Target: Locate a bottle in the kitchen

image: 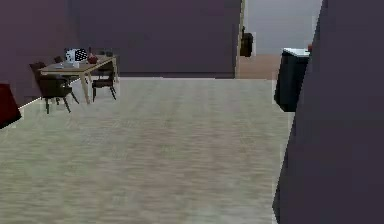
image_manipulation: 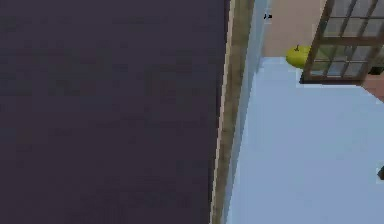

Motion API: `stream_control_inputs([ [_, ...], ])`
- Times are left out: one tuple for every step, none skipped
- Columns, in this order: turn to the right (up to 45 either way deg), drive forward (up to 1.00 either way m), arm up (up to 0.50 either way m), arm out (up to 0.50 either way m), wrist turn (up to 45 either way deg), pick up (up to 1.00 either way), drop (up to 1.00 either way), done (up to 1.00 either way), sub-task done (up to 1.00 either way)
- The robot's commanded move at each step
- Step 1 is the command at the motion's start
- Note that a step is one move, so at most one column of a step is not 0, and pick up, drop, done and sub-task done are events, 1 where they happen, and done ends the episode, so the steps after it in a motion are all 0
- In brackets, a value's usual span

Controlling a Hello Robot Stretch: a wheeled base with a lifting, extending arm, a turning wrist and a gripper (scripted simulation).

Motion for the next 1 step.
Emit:
stream_control_inputs([
  [0.0,1.00,0.00,0.00,0.0,0.00,0.00,0.00,0.00],
])
